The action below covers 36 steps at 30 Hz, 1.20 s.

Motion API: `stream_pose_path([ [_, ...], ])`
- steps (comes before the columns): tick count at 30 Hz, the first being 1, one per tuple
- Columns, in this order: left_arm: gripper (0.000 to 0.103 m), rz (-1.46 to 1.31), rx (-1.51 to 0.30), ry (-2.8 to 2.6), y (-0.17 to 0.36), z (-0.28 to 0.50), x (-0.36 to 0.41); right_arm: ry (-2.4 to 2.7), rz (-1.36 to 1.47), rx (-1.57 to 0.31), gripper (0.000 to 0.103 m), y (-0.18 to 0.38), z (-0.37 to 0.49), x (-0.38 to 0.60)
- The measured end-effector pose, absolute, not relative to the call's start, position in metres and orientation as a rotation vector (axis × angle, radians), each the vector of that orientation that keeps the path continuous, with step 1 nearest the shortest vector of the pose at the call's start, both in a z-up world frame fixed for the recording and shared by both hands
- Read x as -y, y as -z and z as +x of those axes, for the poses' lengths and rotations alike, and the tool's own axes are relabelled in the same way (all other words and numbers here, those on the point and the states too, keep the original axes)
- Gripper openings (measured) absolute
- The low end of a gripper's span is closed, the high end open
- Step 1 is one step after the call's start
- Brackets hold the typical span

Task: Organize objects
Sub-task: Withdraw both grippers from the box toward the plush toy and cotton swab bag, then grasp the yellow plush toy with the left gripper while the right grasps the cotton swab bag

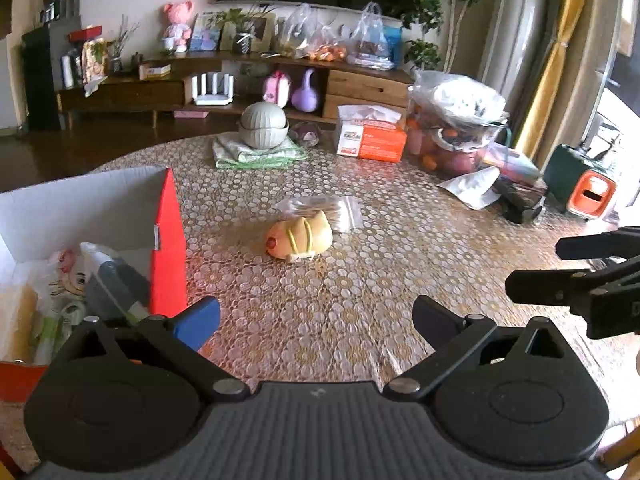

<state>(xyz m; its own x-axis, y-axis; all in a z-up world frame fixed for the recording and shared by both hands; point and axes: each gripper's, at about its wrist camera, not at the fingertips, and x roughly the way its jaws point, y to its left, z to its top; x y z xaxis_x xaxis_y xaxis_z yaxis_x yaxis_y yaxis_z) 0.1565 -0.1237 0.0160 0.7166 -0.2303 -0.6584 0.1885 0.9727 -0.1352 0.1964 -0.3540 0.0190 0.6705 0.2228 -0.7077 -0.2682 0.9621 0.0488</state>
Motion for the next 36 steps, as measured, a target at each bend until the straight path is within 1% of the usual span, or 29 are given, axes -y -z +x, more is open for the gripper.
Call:
stream_pose_path([
  [4,0.103,-0.11,-0.779,0.238,-0.004,0.181,0.131,-0.296,-0.1,-0.805,0.099,-0.009,0.222,0.355],
  [10,0.103,-0.119,-0.766,0.145,0.017,0.213,0.143,-0.311,-0.129,-0.84,0.099,0.01,0.265,0.356],
  [17,0.103,-0.101,-0.768,0.068,0.042,0.251,0.155,-0.339,-0.058,-0.881,0.098,0.022,0.317,0.35],
  [23,0.103,-0.077,-0.767,-0.005,0.059,0.276,0.163,-0.365,0.028,-0.934,0.098,0.028,0.363,0.327],
  [32,0.103,-0.037,-0.746,-0.043,0.077,0.296,0.171,-0.39,0.029,-1.005,0.098,0.057,0.405,0.288],
  [34,0.103,-0.039,-0.743,-0.048,0.08,0.299,0.171,-0.398,0.056,-1.039,0.097,0.067,0.413,0.286],
  [36,0.103,-0.036,-0.742,-0.044,0.083,0.301,0.171,-0.4,0.083,-1.068,0.093,0.077,0.418,0.285],
])
